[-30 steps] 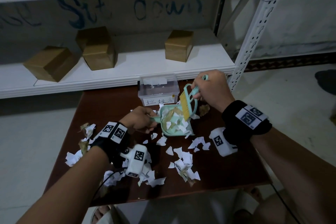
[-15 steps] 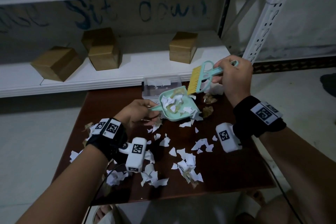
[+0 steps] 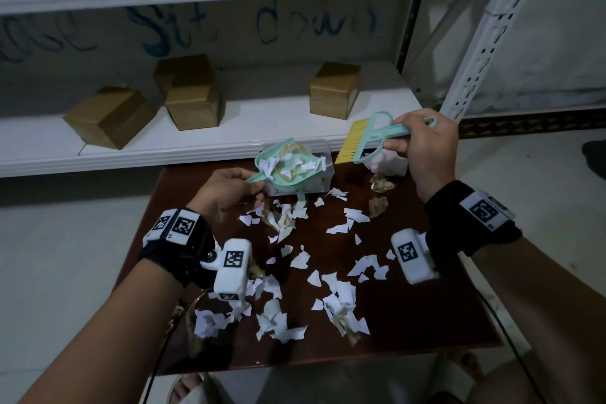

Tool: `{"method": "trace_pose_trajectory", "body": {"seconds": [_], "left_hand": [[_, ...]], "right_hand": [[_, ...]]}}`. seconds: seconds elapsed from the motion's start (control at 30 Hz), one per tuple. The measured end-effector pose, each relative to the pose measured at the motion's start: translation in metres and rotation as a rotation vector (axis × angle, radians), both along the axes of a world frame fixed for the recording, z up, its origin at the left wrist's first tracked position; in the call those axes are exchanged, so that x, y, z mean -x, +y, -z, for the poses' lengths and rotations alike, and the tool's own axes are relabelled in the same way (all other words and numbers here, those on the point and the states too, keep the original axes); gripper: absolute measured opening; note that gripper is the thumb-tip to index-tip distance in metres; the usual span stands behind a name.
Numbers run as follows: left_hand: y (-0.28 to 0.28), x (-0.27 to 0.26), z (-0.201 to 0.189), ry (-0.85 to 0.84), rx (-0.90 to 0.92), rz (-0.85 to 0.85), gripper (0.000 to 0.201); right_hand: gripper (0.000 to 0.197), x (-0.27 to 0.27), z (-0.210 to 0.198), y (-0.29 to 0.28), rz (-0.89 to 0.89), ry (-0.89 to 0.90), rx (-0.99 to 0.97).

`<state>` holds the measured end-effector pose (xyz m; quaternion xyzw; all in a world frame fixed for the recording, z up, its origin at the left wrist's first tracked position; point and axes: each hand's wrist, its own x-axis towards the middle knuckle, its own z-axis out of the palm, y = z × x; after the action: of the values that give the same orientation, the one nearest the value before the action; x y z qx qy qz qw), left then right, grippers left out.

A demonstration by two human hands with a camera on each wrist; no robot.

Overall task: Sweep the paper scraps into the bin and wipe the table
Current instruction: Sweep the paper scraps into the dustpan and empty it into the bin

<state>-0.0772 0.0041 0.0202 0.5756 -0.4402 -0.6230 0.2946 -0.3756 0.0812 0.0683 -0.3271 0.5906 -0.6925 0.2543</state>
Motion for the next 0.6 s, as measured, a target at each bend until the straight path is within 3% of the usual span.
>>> {"method": "trace_pose_trajectory", "body": {"seconds": [0.27, 0.6], "left_hand": [[-0.008, 0.01, -0.002, 0.044, 0.038, -0.097, 0.013], [-0.002, 0.024, -0.012, 0.01, 0.22, -0.118, 0.014]], "right_hand": [[0.021, -0.011, 0.005, 0.002, -0.021, 0.094, -0.042], [0.02, -0.015, 0.006, 0.003, -0.004, 0.171, -0.091]]}}
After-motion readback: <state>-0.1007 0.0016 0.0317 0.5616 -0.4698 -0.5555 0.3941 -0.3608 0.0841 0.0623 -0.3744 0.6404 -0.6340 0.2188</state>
